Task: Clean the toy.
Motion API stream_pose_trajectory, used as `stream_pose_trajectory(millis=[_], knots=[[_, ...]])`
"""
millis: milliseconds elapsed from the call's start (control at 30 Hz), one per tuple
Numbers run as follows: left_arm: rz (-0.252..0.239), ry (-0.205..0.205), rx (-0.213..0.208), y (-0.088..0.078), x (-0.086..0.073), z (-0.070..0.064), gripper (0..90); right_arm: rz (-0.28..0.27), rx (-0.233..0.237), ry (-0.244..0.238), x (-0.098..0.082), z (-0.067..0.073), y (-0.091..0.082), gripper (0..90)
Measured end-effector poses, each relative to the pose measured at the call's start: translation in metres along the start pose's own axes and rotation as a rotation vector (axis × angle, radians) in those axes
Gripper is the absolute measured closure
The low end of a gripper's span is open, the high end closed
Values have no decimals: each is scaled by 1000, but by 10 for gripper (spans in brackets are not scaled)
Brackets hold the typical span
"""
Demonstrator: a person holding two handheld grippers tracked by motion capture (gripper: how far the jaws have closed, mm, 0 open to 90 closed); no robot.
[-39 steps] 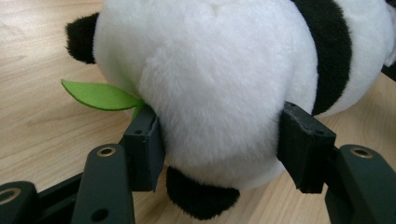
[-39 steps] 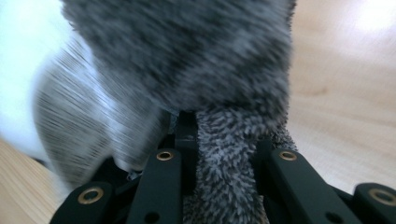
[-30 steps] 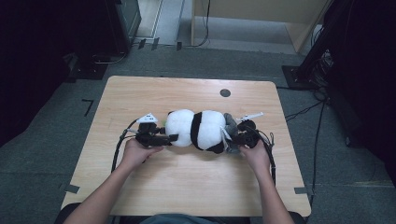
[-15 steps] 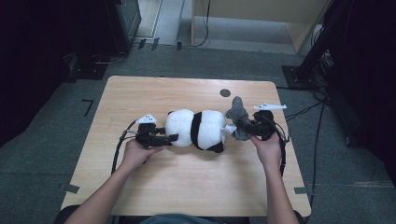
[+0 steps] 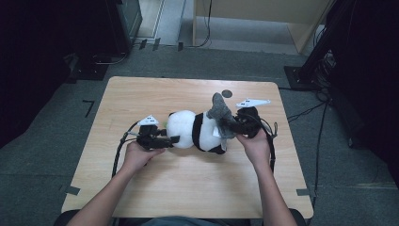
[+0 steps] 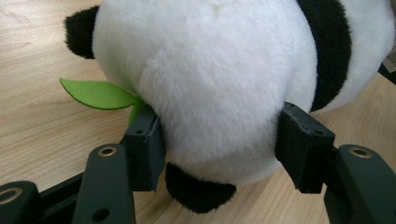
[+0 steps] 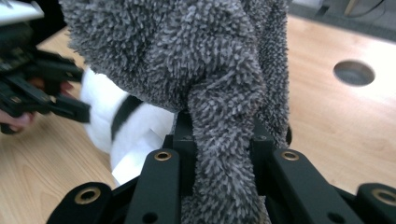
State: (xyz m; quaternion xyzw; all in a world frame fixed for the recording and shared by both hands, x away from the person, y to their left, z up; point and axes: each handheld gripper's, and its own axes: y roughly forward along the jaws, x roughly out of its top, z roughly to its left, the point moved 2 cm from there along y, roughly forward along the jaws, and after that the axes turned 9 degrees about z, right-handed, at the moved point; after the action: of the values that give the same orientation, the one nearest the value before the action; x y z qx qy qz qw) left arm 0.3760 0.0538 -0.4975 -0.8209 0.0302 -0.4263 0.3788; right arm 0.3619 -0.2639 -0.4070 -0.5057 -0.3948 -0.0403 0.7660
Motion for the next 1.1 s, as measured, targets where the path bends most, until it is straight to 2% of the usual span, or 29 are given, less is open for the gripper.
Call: stream_pose_trajectory(millis=[67, 200, 267, 467, 567, 700, 900, 1033, 1100], knots=[[-3, -7, -4, 0, 0, 0, 396, -5, -5, -1, -3, -1, 6, 727], [-9, -6, -10, 0, 1, 0, 396, -32, 18, 29, -8, -9, 9, 718], [-9, -7, -11, -1, 1, 0, 397, -31, 11, 32, -10, -12, 9, 718], [-9, -7, -10, -1, 1, 0, 398, 15, -24, 49, -19, -24, 11, 724], [-9, -8, -10, -1, 1, 0, 398, 36, -29, 68, -24, -29, 13, 727], [-10, -10, -10, -1, 1, 0, 398, 57, -39, 70, -28, -34, 18, 731], [-10, -13, -10, -1, 1, 0, 399, 97, -30, 105, -37, -42, 29, 733], [-8, -11, -9, -1, 0, 0, 399, 166, -16, 120, -45, -46, 42, 734], [-5, -12, -8, -2, 0, 1, 399, 171, 28, 150, -47, -47, 48, 735]])
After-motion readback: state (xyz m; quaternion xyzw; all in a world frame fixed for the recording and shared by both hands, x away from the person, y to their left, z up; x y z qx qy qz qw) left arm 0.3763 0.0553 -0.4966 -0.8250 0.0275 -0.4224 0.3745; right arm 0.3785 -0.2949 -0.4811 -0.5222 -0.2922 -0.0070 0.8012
